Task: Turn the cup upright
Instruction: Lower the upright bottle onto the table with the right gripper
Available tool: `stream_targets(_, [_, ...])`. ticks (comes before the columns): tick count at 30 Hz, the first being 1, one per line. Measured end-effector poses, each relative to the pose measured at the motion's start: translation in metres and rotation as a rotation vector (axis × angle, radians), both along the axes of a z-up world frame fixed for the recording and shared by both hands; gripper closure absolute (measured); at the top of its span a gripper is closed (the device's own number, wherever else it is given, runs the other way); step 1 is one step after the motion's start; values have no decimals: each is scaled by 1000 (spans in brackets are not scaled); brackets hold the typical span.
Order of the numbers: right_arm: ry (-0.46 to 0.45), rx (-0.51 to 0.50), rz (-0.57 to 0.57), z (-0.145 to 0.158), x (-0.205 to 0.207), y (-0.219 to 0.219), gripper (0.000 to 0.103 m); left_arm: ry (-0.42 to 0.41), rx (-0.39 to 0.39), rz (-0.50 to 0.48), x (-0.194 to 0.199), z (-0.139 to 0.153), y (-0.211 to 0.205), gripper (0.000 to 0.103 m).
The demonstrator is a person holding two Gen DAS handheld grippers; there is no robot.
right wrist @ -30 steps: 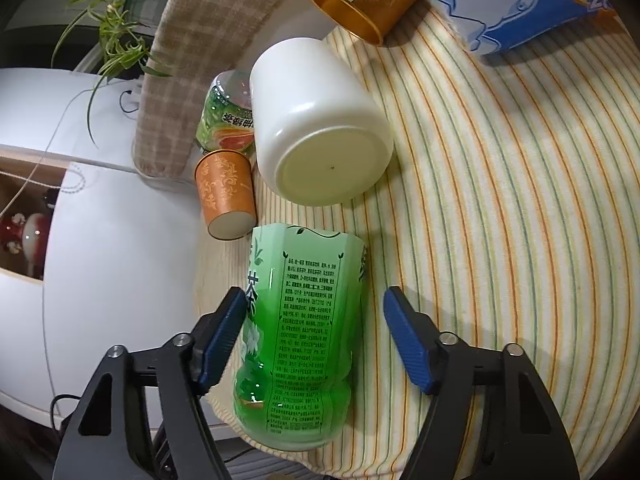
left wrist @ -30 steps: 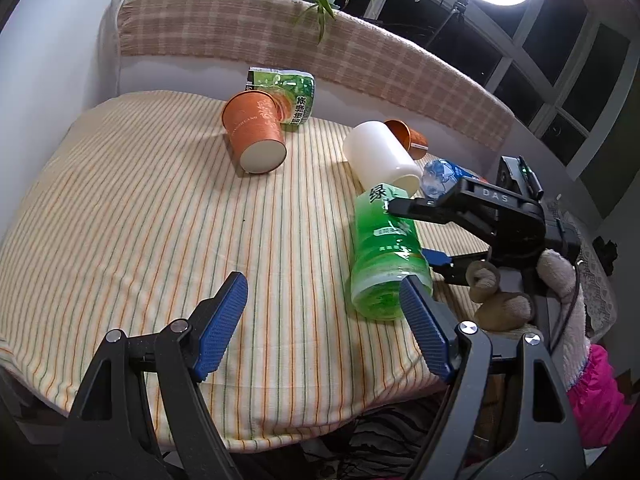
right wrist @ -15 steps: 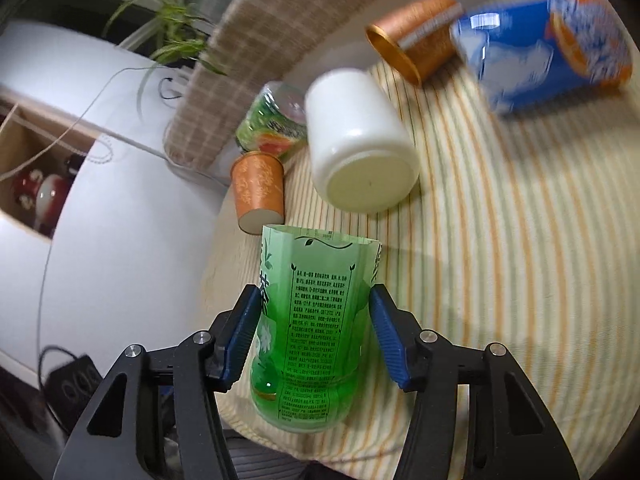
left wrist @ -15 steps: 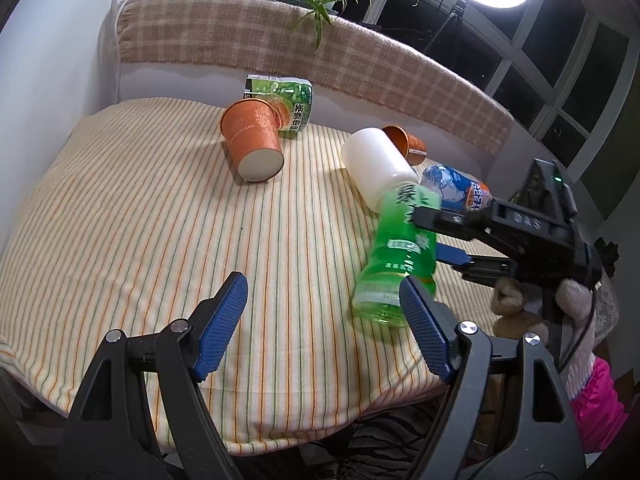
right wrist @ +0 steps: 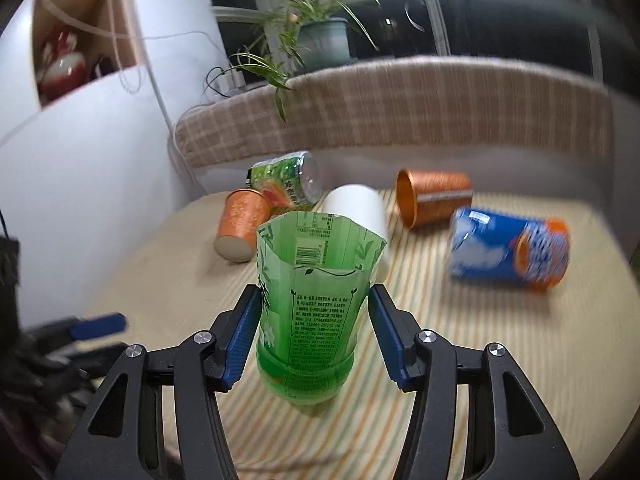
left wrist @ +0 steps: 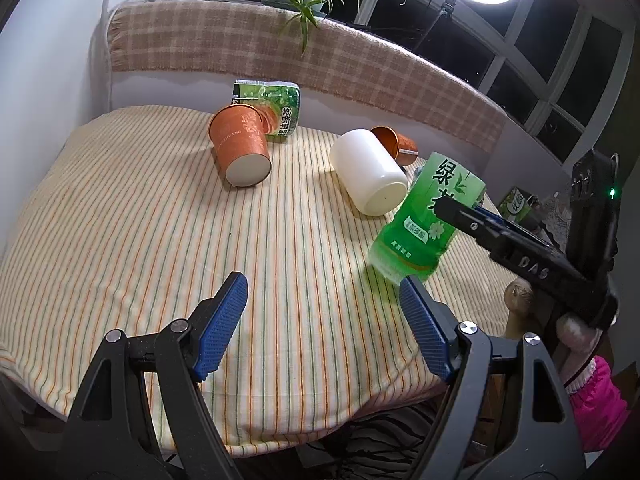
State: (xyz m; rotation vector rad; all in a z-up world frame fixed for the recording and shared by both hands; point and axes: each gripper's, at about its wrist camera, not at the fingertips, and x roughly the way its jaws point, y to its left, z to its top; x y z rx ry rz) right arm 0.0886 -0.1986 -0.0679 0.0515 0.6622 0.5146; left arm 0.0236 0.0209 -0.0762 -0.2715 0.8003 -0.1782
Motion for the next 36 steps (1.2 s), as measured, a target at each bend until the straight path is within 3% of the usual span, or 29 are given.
stream_targets(8, [-129, -183, 10, -6, -14, 15, 49, -5, 5, 0, -2, 1, 1, 22])
stream_targets(14, [-153, -227, 15, -8, -18, 22, 49, -11, 14, -10, -2, 3, -1, 22])
stream_targets(36, [-113, -169, 51, -10, -29, 21, 48, -14, 23, -21, -1, 5, -8, 22])
